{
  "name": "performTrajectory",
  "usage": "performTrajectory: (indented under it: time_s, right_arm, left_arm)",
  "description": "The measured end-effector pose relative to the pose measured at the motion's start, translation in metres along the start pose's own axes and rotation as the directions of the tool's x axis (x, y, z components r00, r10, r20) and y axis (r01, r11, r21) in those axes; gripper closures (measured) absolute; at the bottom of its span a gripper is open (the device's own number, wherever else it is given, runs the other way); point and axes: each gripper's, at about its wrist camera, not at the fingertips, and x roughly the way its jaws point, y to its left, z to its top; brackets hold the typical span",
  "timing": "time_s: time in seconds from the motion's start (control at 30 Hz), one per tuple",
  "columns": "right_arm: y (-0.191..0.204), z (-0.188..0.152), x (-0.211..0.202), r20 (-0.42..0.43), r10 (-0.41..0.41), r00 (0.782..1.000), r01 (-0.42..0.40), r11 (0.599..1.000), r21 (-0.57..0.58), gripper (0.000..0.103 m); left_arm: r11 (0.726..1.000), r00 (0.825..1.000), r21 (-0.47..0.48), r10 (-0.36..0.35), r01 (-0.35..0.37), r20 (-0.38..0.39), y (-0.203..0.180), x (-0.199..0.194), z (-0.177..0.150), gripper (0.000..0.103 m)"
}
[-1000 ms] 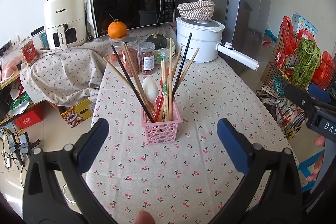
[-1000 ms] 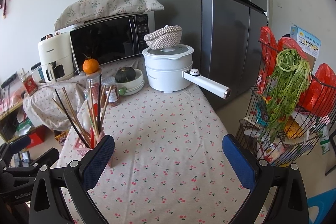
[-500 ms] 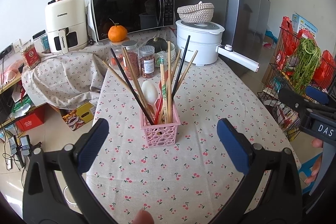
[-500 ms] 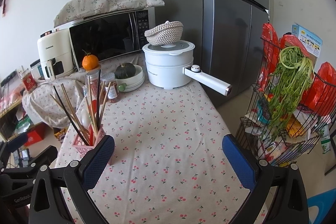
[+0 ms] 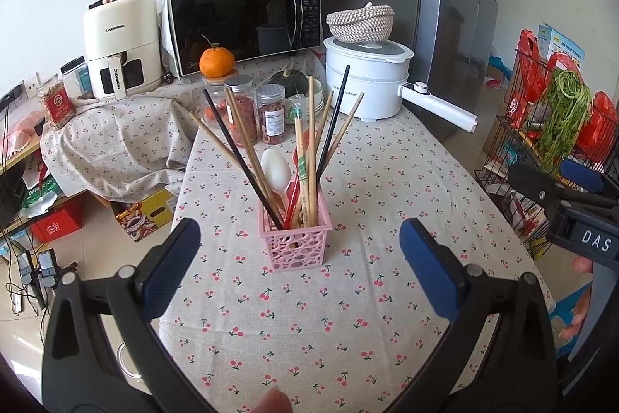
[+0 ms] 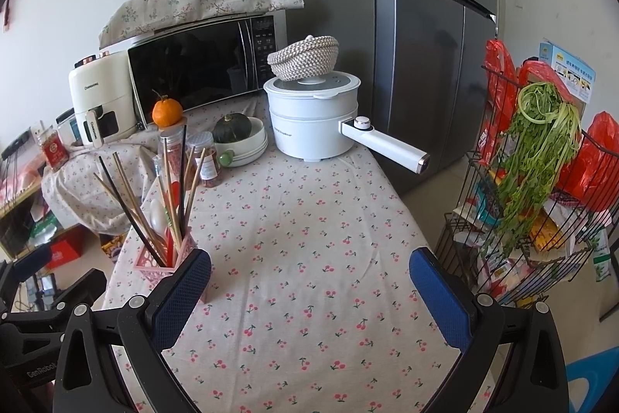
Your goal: Organize utensils
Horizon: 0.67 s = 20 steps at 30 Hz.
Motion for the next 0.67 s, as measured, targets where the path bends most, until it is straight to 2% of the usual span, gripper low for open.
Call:
performTrajectory:
  time_s: [0.23,0.43,0.67]
  right_arm:
    - [0.0005,-0.0006,0.0004,-0.005,0.001,1.0,-0.001,1.0,0.002,0.0]
    - [0.0021,-0.0021,0.0014,-0.009,-0.006,1.0,0.006,1.0,-0.008,0.0]
    - [0.0024,-0.0027,0.0023,-0.011,-0.008,1.0,0.008,1.0,-0.007,0.0]
  left_arm:
    - [1.0,1.0,-0.006,-0.024,0.024,-0.007,-0.0014,-0.0006,-0.0006,0.001]
    - [1.0,1.0,0.008,-0.006,0.006,-0.016,-0.0051,0.0011,-0.0018,0.001]
    - [1.0,0.999,-0.002,-0.019,0.019,-0.026,-0.0051,0.0041,-0.0027,0.001]
